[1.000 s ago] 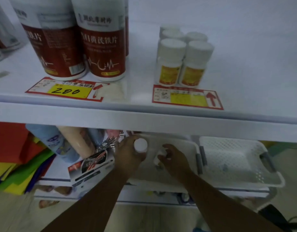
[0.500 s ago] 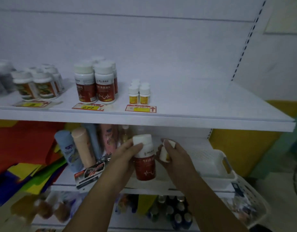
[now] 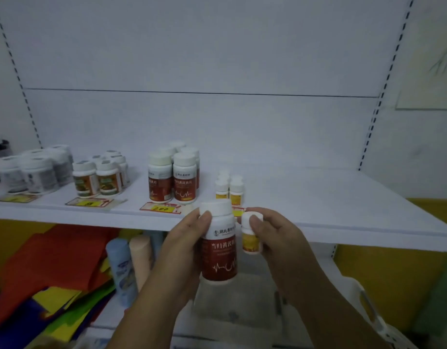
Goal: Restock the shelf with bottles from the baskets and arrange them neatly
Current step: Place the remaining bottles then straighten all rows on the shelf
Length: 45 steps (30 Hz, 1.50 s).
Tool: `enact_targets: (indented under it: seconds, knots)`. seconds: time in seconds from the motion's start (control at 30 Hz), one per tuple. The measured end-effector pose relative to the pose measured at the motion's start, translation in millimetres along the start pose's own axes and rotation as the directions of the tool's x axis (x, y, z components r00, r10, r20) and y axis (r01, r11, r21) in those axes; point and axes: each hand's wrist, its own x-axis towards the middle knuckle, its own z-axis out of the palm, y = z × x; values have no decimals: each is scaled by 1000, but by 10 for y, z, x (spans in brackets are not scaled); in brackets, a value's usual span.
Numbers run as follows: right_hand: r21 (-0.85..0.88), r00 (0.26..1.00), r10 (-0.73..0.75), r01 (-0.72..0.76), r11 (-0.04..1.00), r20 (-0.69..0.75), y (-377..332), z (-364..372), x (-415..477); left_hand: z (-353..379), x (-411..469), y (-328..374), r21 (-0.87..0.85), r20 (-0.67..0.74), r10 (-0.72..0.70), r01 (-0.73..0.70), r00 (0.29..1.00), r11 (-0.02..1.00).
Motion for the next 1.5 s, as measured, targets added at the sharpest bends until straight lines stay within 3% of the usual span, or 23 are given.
enact_targets:
  seconds: [0.2,0.3,0.53,0.6,0.7,0.77,0.83,0.9,0.93,1.0,1.07,1.13,1.23,1.33,1.43,1.5]
  knots:
    - [-41,952,-43,32,999,-302,-113,-90,1179,-234,517,367,-7,-16,85,-85,996,996]
    - [-109,934,-16,-25,994,-358,-50,-135,1738,-335,798,563,0,-16,111,-111,994,994]
    - [-275,944,285,-323,906,-168,292,-256,2099,-266,1239,788,58,126,1,-9,992,998]
    - [-252,942,306,-333,909,-141,346,-277,2096,-383,1224,731,-110,123,0,14,992,994]
    - [-251,948,289,-314,916,-133,393,-306,2086,-269,1151,695,58,65,74,-78,995,995]
    - [-274,951,289,-308,911,-111,384,-292,2041,-184,1076,677,50,24,36,-37,999,998]
    - [-369,966,213,-254,894,-148,291,-248,1988,-203,991,653,48,15,55,-56,998,997]
    - [-452,974,-3,-102,886,-226,81,-145,1912,-195,983,689,56,5,60,-60,998,997]
    - [-418,978,-90,2,909,-190,-63,-73,1853,-174,957,717,62,8,56,-57,998,996]
    - [-333,980,-163,192,923,112,-377,116,1658,-138,874,717,89,-15,67,-65,998,994]
    - [-373,901,-128,297,879,414,-613,322,1417,-132,796,683,98,-50,89,-84,995,992]
    - [-422,850,-134,382,822,510,-725,442,1268,-133,757,672,71,-47,110,-107,993,992]
    - [-387,860,-165,378,841,483,-756,506,1199,-156,732,662,65,14,130,-131,991,989]
    - [-339,874,-246,401,851,419,-811,557,1269,-234,809,729,176,35,193,-196,981,965]
    - [-306,897,-377,435,847,233,-925,558,1594,-515,992,910,310,-78,398,-357,914,881]
    - [-291,900,-430,430,855,68,-945,543,1919,-753,1132,1012,348,-120,452,-389,884,853]
